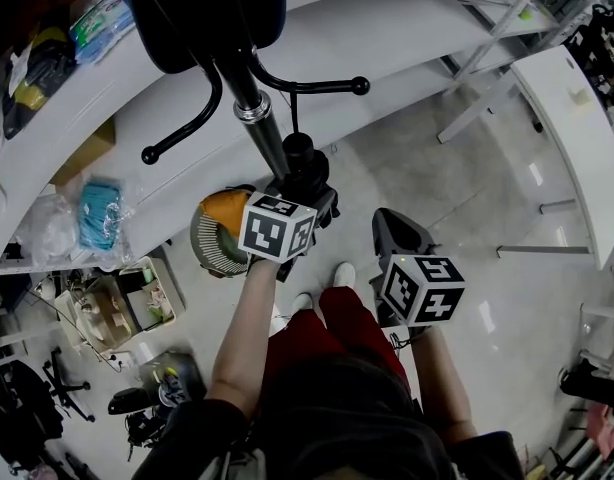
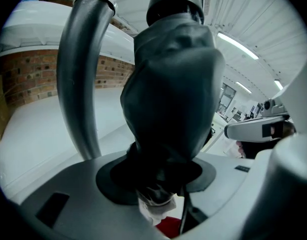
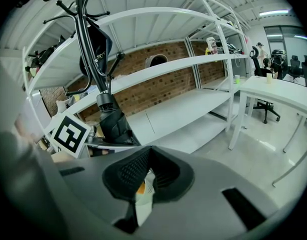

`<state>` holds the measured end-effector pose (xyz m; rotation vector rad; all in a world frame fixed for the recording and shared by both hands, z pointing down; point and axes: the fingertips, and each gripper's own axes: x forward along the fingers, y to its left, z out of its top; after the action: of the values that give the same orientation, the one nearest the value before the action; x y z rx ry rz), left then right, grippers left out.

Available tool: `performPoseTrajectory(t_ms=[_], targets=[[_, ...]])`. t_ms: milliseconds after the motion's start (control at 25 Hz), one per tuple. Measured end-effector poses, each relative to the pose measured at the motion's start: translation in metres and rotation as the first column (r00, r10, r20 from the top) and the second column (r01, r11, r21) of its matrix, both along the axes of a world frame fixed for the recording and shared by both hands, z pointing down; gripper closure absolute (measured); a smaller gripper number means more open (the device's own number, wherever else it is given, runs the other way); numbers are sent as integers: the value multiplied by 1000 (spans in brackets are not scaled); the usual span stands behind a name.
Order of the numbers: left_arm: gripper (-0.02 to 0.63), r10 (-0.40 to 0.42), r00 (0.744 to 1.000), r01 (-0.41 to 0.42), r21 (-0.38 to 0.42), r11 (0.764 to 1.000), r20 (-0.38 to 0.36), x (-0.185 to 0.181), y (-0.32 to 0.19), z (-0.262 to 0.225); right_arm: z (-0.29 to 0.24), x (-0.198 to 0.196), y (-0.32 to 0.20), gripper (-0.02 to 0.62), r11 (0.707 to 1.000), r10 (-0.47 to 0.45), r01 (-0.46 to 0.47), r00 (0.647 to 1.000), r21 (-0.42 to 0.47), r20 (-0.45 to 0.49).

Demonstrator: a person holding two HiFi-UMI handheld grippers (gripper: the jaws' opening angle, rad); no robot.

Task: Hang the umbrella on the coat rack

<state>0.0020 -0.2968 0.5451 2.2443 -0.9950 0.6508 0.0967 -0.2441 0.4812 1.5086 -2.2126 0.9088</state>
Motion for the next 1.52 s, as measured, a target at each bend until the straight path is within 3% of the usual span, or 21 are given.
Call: performPoseTrajectory(t_ms=[600, 1160, 1520], targets=[[399, -64, 998, 63, 32, 997, 13, -3, -14, 6, 23, -6, 10, 577, 999, -14, 13, 1000, -35, -24], [393, -177, 983, 171, 126, 977, 40, -9, -33, 10, 68, -18, 14, 577, 993, -43, 37, 998, -113, -54], [388, -204, 979, 194, 189, 963, 33, -13, -47, 12, 92, -26, 15, 577, 988, -34, 28, 999, -153, -39]])
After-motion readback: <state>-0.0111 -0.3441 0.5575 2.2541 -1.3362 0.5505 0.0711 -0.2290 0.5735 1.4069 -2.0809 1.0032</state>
